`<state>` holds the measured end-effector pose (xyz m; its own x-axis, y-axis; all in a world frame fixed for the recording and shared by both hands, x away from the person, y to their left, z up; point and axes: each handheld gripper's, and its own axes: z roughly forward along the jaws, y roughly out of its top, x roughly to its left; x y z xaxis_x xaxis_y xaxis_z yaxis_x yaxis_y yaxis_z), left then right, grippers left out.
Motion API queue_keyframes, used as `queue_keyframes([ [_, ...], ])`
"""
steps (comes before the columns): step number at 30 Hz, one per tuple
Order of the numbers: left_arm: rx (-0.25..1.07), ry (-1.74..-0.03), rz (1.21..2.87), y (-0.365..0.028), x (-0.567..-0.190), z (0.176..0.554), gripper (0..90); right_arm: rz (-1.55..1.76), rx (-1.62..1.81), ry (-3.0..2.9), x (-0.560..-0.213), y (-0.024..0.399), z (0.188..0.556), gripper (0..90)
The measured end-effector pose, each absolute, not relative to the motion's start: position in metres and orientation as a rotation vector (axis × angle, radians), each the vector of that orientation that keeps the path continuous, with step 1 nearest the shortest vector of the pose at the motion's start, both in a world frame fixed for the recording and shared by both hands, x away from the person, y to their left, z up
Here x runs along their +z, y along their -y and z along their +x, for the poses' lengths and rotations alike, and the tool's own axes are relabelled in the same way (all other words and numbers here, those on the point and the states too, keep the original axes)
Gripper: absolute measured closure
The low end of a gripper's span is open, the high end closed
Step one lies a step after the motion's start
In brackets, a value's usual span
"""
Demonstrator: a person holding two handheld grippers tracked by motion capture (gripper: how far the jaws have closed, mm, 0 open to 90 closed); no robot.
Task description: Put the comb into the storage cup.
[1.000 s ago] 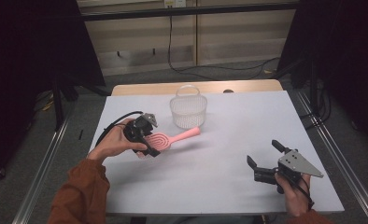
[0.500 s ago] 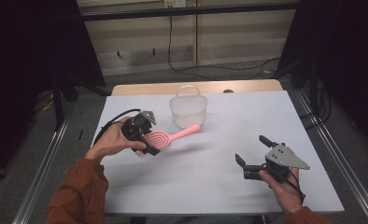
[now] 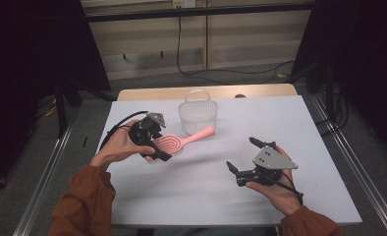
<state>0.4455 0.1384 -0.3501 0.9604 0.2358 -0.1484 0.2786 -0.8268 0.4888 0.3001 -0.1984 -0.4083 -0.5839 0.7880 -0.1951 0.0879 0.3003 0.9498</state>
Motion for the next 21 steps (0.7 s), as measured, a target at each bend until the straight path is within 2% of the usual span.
queue_keyframes([
  [21,-0.132,-0.307,2.606,-0.118,-0.34,0.443,19.8,0.482,1.122,-1.984,-0.398,0.148,0.321,3.6],
])
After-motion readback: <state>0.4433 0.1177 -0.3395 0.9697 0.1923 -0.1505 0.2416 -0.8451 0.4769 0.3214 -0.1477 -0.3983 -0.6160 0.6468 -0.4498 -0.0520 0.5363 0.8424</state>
